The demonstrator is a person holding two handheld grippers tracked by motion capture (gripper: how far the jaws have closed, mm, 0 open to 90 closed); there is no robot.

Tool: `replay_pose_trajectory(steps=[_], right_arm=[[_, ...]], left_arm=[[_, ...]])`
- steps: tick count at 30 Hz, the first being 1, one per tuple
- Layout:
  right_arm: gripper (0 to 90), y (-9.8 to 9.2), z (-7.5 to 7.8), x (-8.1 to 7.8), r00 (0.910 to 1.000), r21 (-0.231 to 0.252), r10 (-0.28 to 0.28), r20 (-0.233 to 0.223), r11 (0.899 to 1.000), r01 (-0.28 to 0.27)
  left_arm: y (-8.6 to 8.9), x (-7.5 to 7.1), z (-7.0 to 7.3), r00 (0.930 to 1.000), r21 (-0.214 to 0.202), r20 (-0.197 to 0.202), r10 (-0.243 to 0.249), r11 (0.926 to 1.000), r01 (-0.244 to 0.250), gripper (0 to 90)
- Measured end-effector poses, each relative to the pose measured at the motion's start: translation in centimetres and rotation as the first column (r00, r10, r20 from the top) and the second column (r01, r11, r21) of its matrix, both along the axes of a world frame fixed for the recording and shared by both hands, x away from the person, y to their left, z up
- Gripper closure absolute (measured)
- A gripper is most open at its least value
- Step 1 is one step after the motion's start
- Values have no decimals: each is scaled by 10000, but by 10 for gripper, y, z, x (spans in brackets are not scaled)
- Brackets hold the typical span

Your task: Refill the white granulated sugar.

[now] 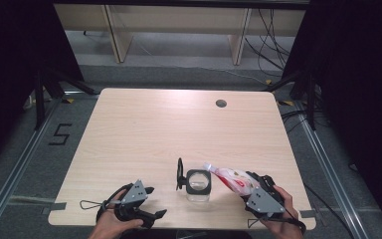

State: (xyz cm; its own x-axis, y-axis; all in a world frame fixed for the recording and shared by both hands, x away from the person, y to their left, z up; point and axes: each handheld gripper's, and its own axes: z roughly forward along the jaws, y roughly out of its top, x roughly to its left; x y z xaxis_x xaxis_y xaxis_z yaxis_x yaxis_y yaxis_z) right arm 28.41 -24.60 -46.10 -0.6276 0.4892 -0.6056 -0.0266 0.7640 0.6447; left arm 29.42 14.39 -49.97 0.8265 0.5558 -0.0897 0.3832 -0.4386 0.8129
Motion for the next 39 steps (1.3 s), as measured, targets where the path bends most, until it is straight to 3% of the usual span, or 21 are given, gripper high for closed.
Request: replay_pose_trajectory(steps=[5, 6, 12, 15, 16, 17, 19, 23, 25, 26, 27, 29, 31, 32, 33, 34, 35, 36, 37, 38, 39], right_arm=[[393, 2, 1, -1, 9996, -811, -8, 298, 9967, 32], [394, 4, 1, -3, 9985, -1305, -43, 549, 9914, 114], [394, 10, 2, -9, 9935, -2231, -116, 1132, 9741, 368], [395, 13, 4, -10, 9870, -3232, 270, 1582, 9460, 259], [395, 14, 2, -12, 9889, -3082, 119, 1479, 9507, 346], [395, 14, 4, -10, 9843, -3491, 384, 1722, 9367, 245], [396, 15, 2, -12, 9847, -3575, 156, 1738, 9327, 483], [396, 17, 4, -12, 9739, -4601, 656, 2175, 8868, 430], [397, 17, 2, -14, 9781, -4379, 284, 2062, 8966, 662], [397, 19, 3, -15, 9755, -4769, 341, 2171, 8757, 755], [397, 19, 3, -15, 9755, -4769, 341, 2171, 8757, 755], [397, 21, 4, -14, 9639, -5448, 838, 2526, 8356, 702], [397, 21, 3, -15, 9631, -5404, 748, 2584, 8376, 799], [398, 23, 10, -13, 9460, -6201, 1576, 2832, 7826, 552], [398, 23, 10, -13, 9460, -6201, 1576, 2832, 7826, 552], [398, 22, 6, -14, 9547, -5753, 1171, 2735, 8154, 647], [398, 23, 7, -14, 9503, -5996, 1331, 2815, 7976, 659], [398, 24, 6, -15, 9508, -5997, 1267, 2827, 7969, 721], [398, 25, 6, -15, 9511, -6172, 1273, 2814, 7830, 778], [398, 26, 9, -14, 9398, -6669, 1757, 2931, 7419, 693], [398, 26, 9, -14, 9398, -6669, 1757, 2931, 7419, 693]], left_arm=[[0, 0, 0, 10000, -26, 19, -5, 10000, 5, 160], [1, 1, 0, 9999, 56, 122, -77, 10000, 76, 160], [2, 1, 1, 9999, -35, 147, -27, 10000, 28, 160], [2, 1, 2, 9999, -52, 146, -45, 10000, 45, 160], [2, 1, 2, 9999, -66, 152, -36, 10000, 37, 160], [2, 1, 2, 9999, -67, 149, -28, 10000, 29, 160], [3, 2, 2, 9998, 58, 176, -77, 10000, 76, 160], [2, 1, 1, 9998, 77, 190, -57, 10000, 55, 160], [1, -1, 0, 9999, -82, -25, 143, 9999, -144, 160], [2, 0, 1, 10000, 128, 50, 65, 9999, -66, 160], [2, 0, 1, 10000, 128, 50, 65, 9999, -66, 160], [1, 0, 1, 10000, -20, -62, 49, 10000, -49, 160], [2, 1, 1, 10000, 138, 25, -1, 9999, 1, 160], [1, 0, 1, 10000, 95, 15, -2, 10000, 2, 160], [1, 0, 1, 10000, 95, 15, -2, 10000, 2, 160], [1, 0, 1, 10000, 86, 70, 21, 10000, -22, 160], [0, -1, 0, 10000, -114, 30, 58, 9999, -58, 160], [0, 0, 1, 10000, 8, 72, 30, 10000, -30, 160], [1, 0, 1, 10000, 121, 17, -13, 9999, 13, 160], [1, 0, 1, 10000, 113, 1, 23, 9999, -23, 160], [1, 0, 1, 10000, 113, 1, 23, 9999, -23, 160]])
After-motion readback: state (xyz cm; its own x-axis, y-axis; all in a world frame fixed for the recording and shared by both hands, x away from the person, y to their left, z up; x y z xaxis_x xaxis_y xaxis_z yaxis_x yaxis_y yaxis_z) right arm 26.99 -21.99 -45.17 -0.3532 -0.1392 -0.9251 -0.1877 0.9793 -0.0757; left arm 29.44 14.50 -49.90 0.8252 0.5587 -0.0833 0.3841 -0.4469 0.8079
